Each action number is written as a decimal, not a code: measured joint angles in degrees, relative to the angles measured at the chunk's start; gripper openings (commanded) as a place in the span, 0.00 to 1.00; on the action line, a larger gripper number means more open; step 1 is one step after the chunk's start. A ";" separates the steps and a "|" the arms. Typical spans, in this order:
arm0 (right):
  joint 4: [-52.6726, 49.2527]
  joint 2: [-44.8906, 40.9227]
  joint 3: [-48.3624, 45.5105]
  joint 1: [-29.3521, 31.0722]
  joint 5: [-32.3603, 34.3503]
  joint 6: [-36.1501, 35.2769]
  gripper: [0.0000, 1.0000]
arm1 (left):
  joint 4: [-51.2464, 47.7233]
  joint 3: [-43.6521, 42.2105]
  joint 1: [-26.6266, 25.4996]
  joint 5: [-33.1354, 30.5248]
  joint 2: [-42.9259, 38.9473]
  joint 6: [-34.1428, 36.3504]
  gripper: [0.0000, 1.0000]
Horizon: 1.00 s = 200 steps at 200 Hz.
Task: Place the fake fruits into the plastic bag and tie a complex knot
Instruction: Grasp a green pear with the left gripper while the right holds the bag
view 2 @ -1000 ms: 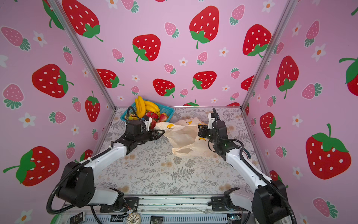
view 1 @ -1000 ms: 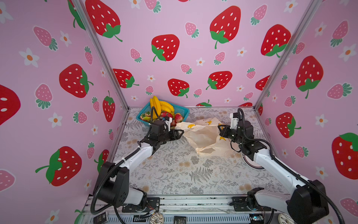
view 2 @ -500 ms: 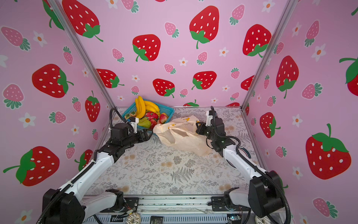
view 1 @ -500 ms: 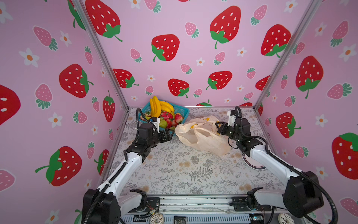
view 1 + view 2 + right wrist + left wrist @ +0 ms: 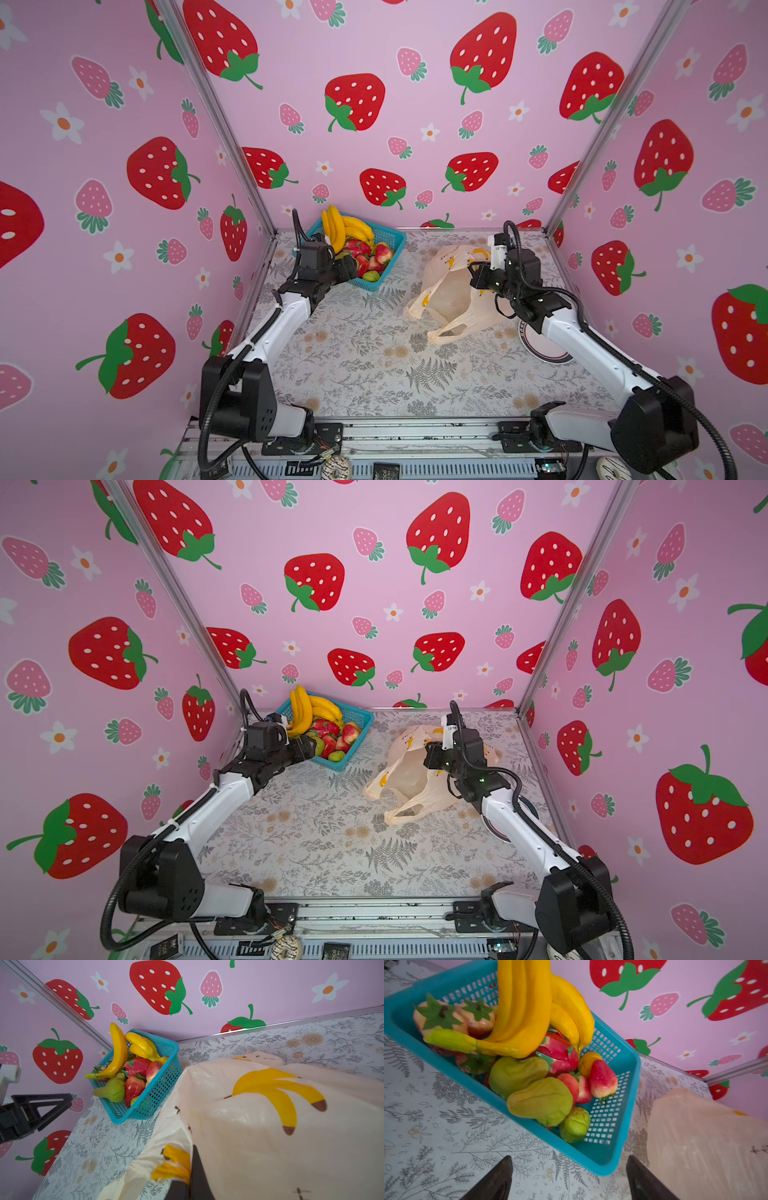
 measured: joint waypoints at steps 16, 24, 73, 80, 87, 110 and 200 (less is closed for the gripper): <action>-0.37 0.52 0.00 0.00 -0.02 -0.55 0.00 | -1.84 5.27 0.87 -1.33 5.90 1.60 0.89; -0.59 0.63 0.00 0.00 -0.02 -0.85 0.00 | -2.84 7.58 1.11 -1.92 8.31 2.34 0.89; -0.72 2.01 0.00 0.00 -0.09 -2.14 0.00 | -7.98 16.52 1.33 -2.36 19.08 6.19 0.91; -0.72 2.45 0.00 0.00 -0.17 -2.32 0.00 | -8.13 16.65 1.33 -1.81 19.63 6.36 0.91; -0.72 2.97 0.00 0.00 -0.31 -2.45 0.00 | -8.35 16.65 1.33 -0.79 19.98 6.45 0.91; -0.68 4.50 0.00 0.00 -0.85 -2.54 0.00 | -8.24 16.65 1.33 2.64 20.06 6.62 0.90; 1.27 5.79 -0.35 0.00 -2.69 -2.51 0.00 | -7.50 15.58 1.31 8.57 19.87 6.05 0.64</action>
